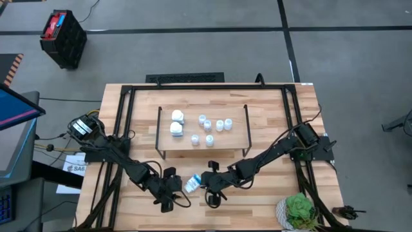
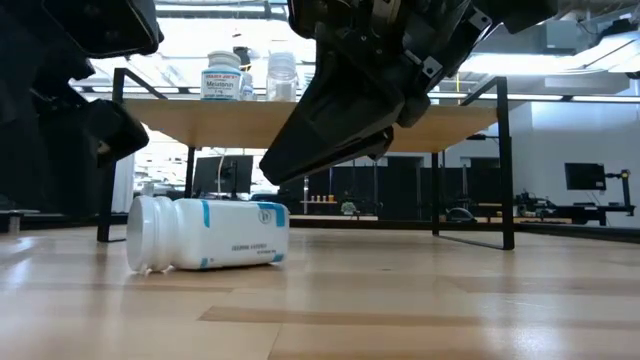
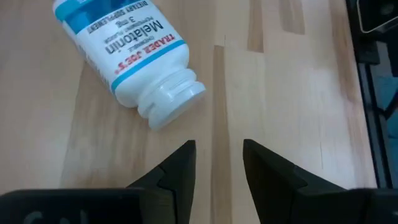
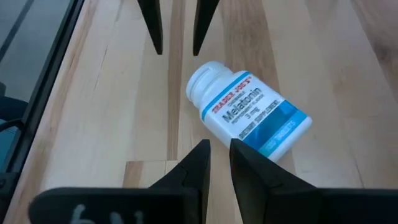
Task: Pick and place medicine bottles onto shelf by color
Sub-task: Put the white blue pill bottle on the shelf
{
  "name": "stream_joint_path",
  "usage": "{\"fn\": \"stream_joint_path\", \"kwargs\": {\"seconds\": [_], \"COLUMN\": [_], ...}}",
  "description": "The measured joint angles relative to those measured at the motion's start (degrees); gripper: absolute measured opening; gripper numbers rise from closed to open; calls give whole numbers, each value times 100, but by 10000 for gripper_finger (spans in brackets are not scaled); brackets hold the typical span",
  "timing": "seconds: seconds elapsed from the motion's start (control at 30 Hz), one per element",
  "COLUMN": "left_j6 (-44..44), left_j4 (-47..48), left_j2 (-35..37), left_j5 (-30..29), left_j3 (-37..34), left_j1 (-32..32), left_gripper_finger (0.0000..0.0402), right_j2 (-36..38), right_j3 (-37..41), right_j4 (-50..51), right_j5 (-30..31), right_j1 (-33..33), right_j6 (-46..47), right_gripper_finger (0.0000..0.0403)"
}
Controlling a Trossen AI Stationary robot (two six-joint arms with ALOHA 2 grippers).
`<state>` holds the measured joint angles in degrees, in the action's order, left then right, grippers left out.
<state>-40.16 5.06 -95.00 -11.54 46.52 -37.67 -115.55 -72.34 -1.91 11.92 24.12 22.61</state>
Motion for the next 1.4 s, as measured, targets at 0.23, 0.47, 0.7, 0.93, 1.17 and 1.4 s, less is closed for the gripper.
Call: {"fn": "stream_joint_path", "kwargs": {"seconds": [0.23, 0.47, 0.7, 0.93, 1.17, 1.4], "left_j6": [52, 57, 157, 229, 236, 234], "left_j4": [-355, -515, -452, -426, -295, -248], "left_j2": [-86, -406, -415, -415, -415, -415], "left_j5": [300, 96, -238, -240, -372, -433], "left_j3": [4, 26, 28, 28, 28, 28], "left_j1": [35, 127, 223, 273, 280, 282], "left_gripper_finger": [119, 119, 119, 119, 119, 119], "right_j2": [0, 0, 0, 0, 0, -2], "right_j3": [0, 7, 7, 7, 7, 7], "right_j4": [27, 288, 431, 467, 468, 490], "right_j5": [203, 187, -111, -371, -536, -618], "right_j1": [-132, -291, -272, -235, -117, 37], "right_j6": [-63, -34, -3, 148, 374, 437], "right_gripper_finger": [86, 86, 86, 86, 86, 86]}}
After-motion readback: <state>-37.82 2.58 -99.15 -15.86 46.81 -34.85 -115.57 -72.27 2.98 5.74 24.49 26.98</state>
